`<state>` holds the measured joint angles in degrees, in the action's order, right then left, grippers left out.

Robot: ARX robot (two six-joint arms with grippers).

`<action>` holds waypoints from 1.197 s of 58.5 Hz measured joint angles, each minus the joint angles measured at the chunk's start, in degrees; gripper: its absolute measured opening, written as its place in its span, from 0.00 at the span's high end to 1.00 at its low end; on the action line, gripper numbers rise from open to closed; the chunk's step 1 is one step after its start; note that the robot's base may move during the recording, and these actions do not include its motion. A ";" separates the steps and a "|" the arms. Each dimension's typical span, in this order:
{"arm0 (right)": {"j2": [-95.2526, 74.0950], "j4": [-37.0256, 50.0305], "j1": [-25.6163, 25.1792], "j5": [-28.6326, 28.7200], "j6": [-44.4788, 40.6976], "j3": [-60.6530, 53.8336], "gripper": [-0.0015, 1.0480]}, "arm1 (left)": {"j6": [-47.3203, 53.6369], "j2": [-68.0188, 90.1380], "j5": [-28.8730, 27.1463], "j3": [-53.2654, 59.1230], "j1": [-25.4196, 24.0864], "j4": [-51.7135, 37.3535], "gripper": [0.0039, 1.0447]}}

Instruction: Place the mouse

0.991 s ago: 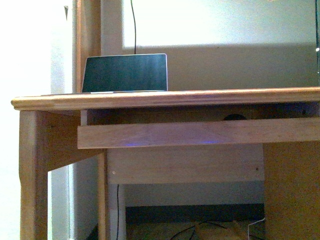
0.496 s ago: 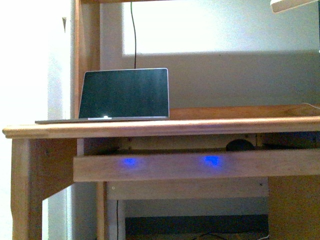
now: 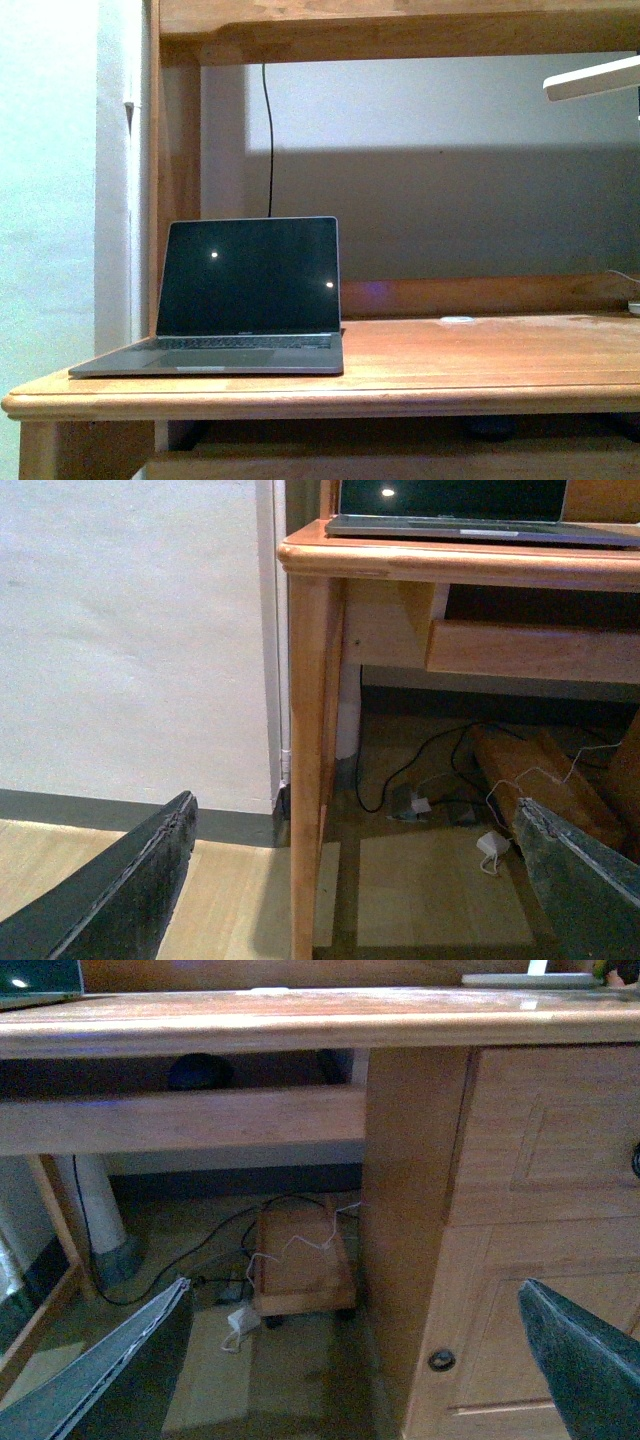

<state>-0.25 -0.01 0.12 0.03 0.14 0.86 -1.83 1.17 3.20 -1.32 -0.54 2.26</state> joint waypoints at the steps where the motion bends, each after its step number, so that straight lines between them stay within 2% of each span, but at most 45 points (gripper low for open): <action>1: 0.00 -0.02 0.00 0.00 0.00 0.00 0.07 | -0.90 1.14 2.51 -0.87 -0.72 2.29 0.07; 4: 0.00 -0.02 0.00 0.02 0.02 0.00 0.07 | -1.14 7.28 9.81 -2.82 -2.49 4.11 0.07; 8: 0.00 -0.02 0.00 0.00 0.00 0.00 0.07 | 4.74 18.56 16.09 -4.96 -4.31 -4.46 0.07; 12: 0.00 -0.02 0.00 0.00 0.02 0.00 0.07 | 11.52 26.91 17.40 -5.86 -5.09 -12.85 0.07; 15: 0.00 -0.02 0.00 0.00 0.00 0.00 0.07 | 23.54 39.67 18.80 -6.82 -5.86 -25.00 0.07; 18: 0.00 -0.02 0.00 0.00 0.02 0.00 0.07 | 31.41 48.39 19.23 -8.20 -5.86 -31.98 0.07; 25: -0.02 -0.02 0.00 0.00 0.02 0.00 0.07 | 49.72 67.19 20.00 -12.52 -4.52 -44.00 0.07; 34: 0.00 -0.02 0.00 0.00 0.02 0.00 0.07 | 72.06 88.74 24.79 -18.45 -1.07 -60.15 0.07; 38: 0.00 0.00 0.00 0.02 0.02 0.00 0.07 | 80.98 96.28 26.62 -22.36 0.17 -64.28 0.07; 43: 0.00 0.00 0.00 0.00 0.00 0.00 0.07 | 86.14 101.50 27.32 -26.67 0.68 -66.49 0.07; 51: 0.00 -0.02 0.00 0.00 0.02 0.00 0.07 | 90.88 106.60 26.93 -33.83 0.76 -65.11 0.07; 70: 0.00 -0.02 0.00 0.00 0.00 0.00 0.07 | 96.17 115.40 26.43 -48.85 0.74 -62.45 0.07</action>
<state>-0.25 -0.03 0.12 0.03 0.14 0.86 94.35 116.57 29.63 -50.17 0.21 -60.18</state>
